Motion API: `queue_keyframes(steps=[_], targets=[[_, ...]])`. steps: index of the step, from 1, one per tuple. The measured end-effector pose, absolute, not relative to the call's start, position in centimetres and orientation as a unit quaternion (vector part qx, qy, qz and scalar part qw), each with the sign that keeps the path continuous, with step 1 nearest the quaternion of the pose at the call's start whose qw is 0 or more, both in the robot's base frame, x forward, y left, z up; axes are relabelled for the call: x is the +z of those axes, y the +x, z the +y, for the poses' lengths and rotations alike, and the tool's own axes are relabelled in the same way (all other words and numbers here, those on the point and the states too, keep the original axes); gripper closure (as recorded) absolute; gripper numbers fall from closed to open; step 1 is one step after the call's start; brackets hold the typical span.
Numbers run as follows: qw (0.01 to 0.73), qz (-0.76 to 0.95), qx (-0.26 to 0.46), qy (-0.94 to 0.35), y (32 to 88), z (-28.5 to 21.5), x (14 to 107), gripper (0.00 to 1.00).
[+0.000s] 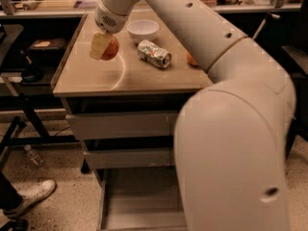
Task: Place apple into bottom drawer
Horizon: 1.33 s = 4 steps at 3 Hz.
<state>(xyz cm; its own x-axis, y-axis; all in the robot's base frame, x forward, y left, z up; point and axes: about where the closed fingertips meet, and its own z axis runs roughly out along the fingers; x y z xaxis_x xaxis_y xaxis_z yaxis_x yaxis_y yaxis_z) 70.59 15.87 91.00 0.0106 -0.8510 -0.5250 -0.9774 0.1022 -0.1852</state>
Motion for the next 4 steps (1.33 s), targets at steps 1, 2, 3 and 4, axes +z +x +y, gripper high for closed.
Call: queue_keyframes(steps=[1, 2, 3, 4], targets=[[0.286, 0.722, 0.126, -0.618, 66.6, 12.6, 93.1, 1.0], [0.292, 0.742, 0.141, -0.587, 60.7, 10.3, 94.5, 1.0], [0.259, 0.75, 0.135, -0.594, 59.3, 9.4, 91.2, 1.0], [0.264, 0.752, 0.134, -0.589, 59.0, 8.9, 91.9, 1.0]])
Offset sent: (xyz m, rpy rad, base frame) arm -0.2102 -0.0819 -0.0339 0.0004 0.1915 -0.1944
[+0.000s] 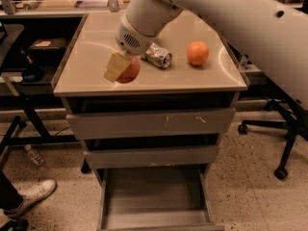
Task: Place apple into bottom drawer
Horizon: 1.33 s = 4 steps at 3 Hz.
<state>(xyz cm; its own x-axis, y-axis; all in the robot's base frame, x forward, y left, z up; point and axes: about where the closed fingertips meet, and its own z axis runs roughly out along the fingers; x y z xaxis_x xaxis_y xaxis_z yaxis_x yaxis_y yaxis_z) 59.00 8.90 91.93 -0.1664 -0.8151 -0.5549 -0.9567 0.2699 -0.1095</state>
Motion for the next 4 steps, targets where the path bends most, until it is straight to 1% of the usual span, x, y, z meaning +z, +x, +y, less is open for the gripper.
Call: queue_keyframes(steps=[1, 2, 3, 4], targets=[[0.251, 0.779, 0.149, -0.555, 55.2, 6.7, 91.7, 1.0], [0.211, 0.819, 0.165, -0.507, 50.1, 3.2, 87.9, 1.0], [0.139, 0.852, 0.178, -0.472, 45.4, -0.4, 79.9, 1.0], [0.139, 0.852, 0.178, -0.472, 45.4, -0.4, 79.9, 1.0]])
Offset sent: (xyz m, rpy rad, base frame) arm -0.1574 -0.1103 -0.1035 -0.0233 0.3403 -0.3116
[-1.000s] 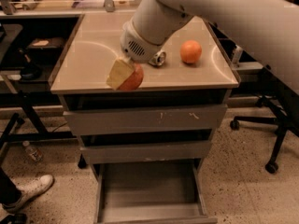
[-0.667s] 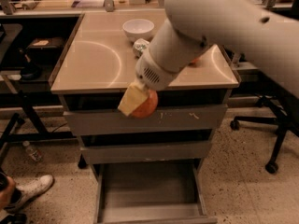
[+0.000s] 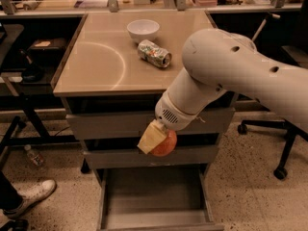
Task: Place apple into bottom drawer
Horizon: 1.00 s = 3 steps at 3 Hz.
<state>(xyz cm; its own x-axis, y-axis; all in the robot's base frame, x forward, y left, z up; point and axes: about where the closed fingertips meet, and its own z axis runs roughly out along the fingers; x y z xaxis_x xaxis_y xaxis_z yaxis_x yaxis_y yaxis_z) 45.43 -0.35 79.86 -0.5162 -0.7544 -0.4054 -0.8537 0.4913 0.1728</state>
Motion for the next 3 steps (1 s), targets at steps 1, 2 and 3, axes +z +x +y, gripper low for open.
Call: queue_keyframes(steps=[1, 2, 3], targets=[[0.115, 0.86, 0.2, -0.455, 44.3, 0.8, 75.0, 1.0], [0.086, 0.874, 0.222, -0.423, 43.8, 2.2, 67.1, 1.0], [0.072, 0.882, 0.247, -0.395, 43.6, 3.8, 60.2, 1.0]])
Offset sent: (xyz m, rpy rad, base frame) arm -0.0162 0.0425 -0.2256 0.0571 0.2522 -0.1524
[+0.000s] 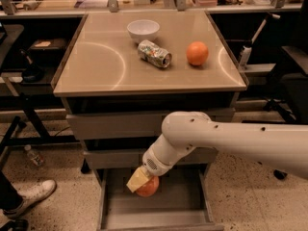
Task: Place apple into bottom drawer
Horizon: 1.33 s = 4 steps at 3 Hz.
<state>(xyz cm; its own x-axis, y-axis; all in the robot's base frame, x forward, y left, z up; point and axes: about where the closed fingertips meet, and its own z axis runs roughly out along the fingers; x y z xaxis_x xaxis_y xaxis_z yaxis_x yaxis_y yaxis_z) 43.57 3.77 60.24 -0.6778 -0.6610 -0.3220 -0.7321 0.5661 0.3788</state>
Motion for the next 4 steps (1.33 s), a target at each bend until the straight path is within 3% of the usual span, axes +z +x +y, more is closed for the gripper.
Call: queue_keyframes(steps=[2, 4], targets=[[0.066, 0.885, 0.269, -0.373, 43.6, 4.3, 57.1, 1.0], [0.077, 0.907, 0.287, -0.3, 46.0, 3.4, 47.6, 1.0]])
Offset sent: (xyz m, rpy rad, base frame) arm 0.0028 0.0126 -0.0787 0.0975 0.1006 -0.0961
